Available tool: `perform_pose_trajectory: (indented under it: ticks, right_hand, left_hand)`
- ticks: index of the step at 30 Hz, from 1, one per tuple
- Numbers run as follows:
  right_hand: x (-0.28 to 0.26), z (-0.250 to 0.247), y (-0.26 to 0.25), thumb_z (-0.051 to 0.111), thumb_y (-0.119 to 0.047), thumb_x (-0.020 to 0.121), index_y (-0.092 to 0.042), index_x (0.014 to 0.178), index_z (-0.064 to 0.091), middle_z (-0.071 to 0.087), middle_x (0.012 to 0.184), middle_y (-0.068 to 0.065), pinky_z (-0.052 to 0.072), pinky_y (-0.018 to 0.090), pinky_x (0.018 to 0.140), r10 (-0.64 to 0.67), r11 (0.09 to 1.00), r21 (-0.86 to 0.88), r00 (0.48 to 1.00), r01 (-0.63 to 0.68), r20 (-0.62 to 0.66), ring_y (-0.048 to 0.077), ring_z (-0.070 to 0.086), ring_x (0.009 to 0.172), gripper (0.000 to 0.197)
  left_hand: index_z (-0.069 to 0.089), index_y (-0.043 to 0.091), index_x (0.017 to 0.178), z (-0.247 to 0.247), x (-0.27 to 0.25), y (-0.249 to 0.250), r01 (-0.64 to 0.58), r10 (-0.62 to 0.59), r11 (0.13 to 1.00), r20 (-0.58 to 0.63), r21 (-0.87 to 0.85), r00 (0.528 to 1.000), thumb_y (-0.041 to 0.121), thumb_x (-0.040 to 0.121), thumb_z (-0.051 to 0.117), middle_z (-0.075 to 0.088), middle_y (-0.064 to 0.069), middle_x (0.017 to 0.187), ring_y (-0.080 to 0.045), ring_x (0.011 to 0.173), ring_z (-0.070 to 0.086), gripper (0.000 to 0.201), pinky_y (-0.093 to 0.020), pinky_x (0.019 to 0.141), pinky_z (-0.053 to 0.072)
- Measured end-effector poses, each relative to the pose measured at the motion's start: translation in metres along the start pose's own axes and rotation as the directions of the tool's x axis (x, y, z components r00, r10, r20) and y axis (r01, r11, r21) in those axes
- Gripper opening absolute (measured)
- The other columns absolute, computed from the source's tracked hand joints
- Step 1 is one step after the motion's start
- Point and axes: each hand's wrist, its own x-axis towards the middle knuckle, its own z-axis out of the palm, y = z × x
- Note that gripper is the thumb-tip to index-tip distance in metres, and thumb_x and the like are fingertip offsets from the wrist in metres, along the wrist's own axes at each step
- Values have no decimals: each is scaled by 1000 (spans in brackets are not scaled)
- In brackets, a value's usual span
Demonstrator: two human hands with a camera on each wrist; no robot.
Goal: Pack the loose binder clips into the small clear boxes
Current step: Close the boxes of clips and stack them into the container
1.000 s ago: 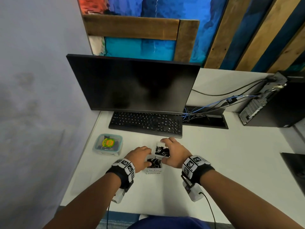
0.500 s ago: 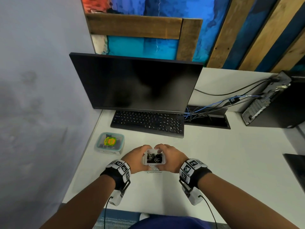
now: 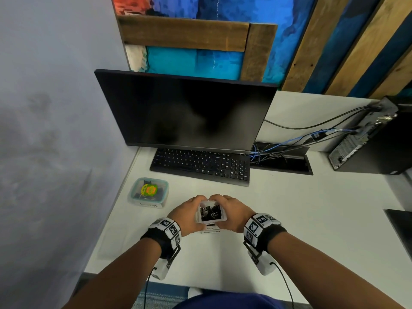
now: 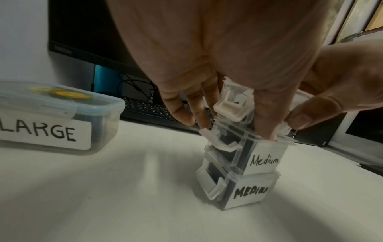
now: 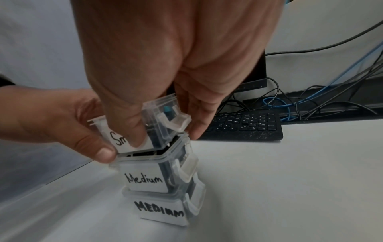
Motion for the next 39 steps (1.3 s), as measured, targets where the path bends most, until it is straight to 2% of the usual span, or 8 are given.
perform_pose_trajectory:
  ticks: [5, 10, 15, 21, 26, 32, 36, 39]
  right_hand:
    - [0, -3, 4, 77, -27, 73, -22, 133, 45, 61, 117, 1, 52, 34, 88, 20, 999, -31, 1000, -19, 24, 21, 60, 104, 68]
    - [3, -4, 5, 79, -25, 73, -21, 130, 50, 60, 117, 2, 49, 29, 86, 22, 999, -34, 999, -21, 36, 19, 58, 102, 64]
    - [6, -7, 6, 80, -26, 72, -17, 129, 51, 59, 116, 4, 49, 29, 86, 18, 999, -28, 998, -16, 66, 21, 58, 101, 64]
    - [6, -10, 8, 82, -30, 71, -24, 127, 52, 63, 113, 1, 52, 36, 90, 54, 999, -13, 993, -53, 101, 21, 60, 100, 64]
    - [1, -8, 9, 83, -22, 72, -22, 138, 40, 61, 122, 0, 52, 36, 93, 45, 999, 1, 992, -45, 116, 21, 60, 105, 79]
    - [-10, 2, 20, 84, -23, 71, -22, 135, 41, 64, 118, 1, 55, 37, 90, 68, 995, 65, 996, -72, 65, 21, 63, 102, 78]
    - [-12, 7, 22, 86, -17, 68, -23, 142, 35, 63, 122, 2, 53, 36, 92, 71, 993, 87, 996, -75, 51, 21, 63, 105, 90]
    - [-12, 10, 23, 85, -15, 68, -21, 140, 36, 64, 120, 4, 54, 36, 90, 85, 990, 113, 996, -85, 9, 22, 63, 105, 87]
  left_hand:
    - [35, 37, 128, 1, 0, -2, -1, 1, 1000, 18, 1, 1000, 37, 66, 82, 49, 13, 124, -11, 109, 54, 78, -35, 92, 51]
    - [37, 34, 133, 6, -4, 1, -5, 4, 1000, -24, -21, 1000, 41, 69, 82, 48, 12, 128, -10, 113, 51, 79, -32, 96, 48]
    - [42, 32, 131, 7, -4, 8, 29, -22, 996, -76, 89, 997, 43, 71, 78, 51, 12, 130, -12, 113, 54, 71, -32, 94, 47]
    - [46, 30, 124, -1, 2, 14, 37, -36, 988, -15, 153, 999, 47, 68, 80, 56, 12, 124, -13, 108, 56, 67, -33, 90, 49]
    - [37, 36, 132, -5, 1, 17, 20, -23, 993, 29, 117, 999, 39, 69, 81, 56, 9, 120, -15, 107, 56, 76, -36, 90, 50]
    - [28, 36, 137, -1, -4, 17, -2, -14, 982, 82, 187, 997, 41, 62, 85, 48, 10, 130, -15, 113, 54, 94, -39, 95, 49]
    - [31, 37, 128, 4, -5, 18, 23, -31, 977, 36, 212, 999, 38, 65, 83, 51, 8, 127, -16, 108, 57, 81, -37, 90, 51]
    - [34, 33, 126, 10, -6, 20, 35, -35, 980, -5, 195, 999, 35, 68, 81, 48, 8, 130, -15, 110, 55, 75, -35, 89, 50]
